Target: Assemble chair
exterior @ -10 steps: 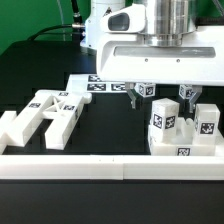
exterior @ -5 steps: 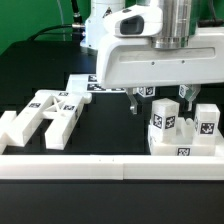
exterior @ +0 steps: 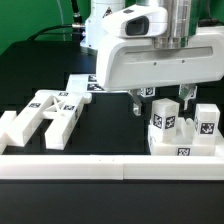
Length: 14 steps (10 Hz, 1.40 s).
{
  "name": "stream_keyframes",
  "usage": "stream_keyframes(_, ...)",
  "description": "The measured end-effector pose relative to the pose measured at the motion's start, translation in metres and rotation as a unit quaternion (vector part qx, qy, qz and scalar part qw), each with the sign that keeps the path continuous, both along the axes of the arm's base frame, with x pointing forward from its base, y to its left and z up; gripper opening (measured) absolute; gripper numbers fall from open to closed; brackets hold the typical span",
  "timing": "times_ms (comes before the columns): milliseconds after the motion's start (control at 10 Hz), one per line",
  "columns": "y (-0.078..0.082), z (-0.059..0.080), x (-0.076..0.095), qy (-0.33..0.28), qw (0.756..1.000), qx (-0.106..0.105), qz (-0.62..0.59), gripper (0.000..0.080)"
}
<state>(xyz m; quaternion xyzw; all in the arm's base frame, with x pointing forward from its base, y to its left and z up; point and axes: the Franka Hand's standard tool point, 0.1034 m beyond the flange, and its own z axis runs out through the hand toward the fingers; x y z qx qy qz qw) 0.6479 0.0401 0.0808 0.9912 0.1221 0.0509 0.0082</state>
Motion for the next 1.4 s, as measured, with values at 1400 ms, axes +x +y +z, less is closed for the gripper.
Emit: stream_keyframes(1400,0.009,-0.002,0.002,0.003,0.81,0.081,-0.581,0.0291)
